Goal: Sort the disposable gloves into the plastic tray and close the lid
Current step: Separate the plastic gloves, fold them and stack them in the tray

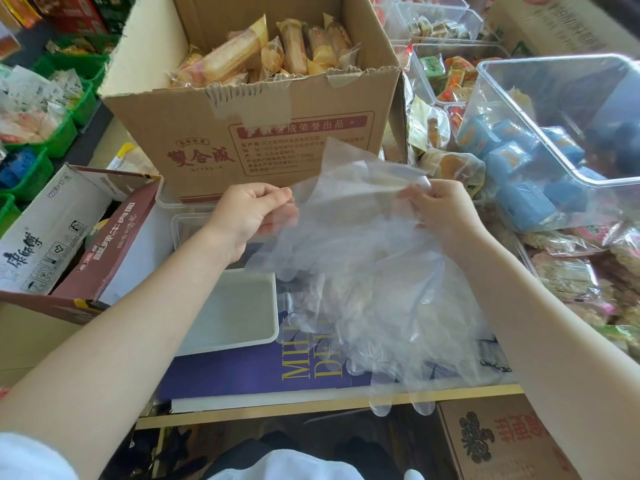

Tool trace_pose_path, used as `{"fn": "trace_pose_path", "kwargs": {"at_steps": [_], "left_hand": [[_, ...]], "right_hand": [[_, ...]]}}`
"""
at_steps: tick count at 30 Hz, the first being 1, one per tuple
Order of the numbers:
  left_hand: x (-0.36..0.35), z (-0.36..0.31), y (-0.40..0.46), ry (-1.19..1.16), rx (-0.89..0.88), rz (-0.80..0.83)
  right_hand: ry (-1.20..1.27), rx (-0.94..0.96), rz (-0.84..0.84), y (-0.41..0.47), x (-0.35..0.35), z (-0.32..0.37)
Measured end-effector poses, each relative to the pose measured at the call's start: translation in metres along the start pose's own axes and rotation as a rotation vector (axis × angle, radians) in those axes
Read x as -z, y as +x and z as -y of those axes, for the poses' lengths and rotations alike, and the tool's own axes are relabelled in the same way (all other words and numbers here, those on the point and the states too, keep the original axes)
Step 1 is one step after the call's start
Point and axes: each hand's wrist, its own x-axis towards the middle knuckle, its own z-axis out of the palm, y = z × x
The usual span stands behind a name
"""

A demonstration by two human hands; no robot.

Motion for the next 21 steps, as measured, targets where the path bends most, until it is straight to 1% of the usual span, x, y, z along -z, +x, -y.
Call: {"fn": "trace_pose_path", "kwargs": {"at_steps": [2,6,8,10,12,15,19,21], "left_hand": [[0.007,0.000,0.000,-0.087,0.032,-0.040],[0.015,0.004,0.003,-0.296,0.049,-0.054],[0.016,0.008,0.005,-0.347,0.044,-0.063],[0.014,0.011,0.006,-0.355,0.022,-0.078],[0.007,0.011,0.006,-0.348,0.002,-0.090],[-0.005,0.007,0.005,-0.374,-0.018,-0.098],[-0.007,0.001,0.005,-0.368,-0.043,-0.132],[-0.002,0.001,0.005,-0.356,-0.049,-0.155]], "right_hand": [[-0.006,-0.051,-0.125,0.006,0.007,-0.010],[-0.150,-0.063,-0.360,0.011,0.022,-0.018],[-0.192,-0.034,-0.446,0.009,0.028,-0.015],[-0.167,0.007,-0.486,0.002,0.027,-0.006],[-0.116,0.077,-0.464,-0.009,0.015,0.004],[-0.004,0.155,-0.357,-0.025,-0.016,0.011],[0.206,0.084,-0.230,-0.026,-0.026,0.003],[0.399,0.051,-0.132,-0.026,-0.015,0.003]]}}
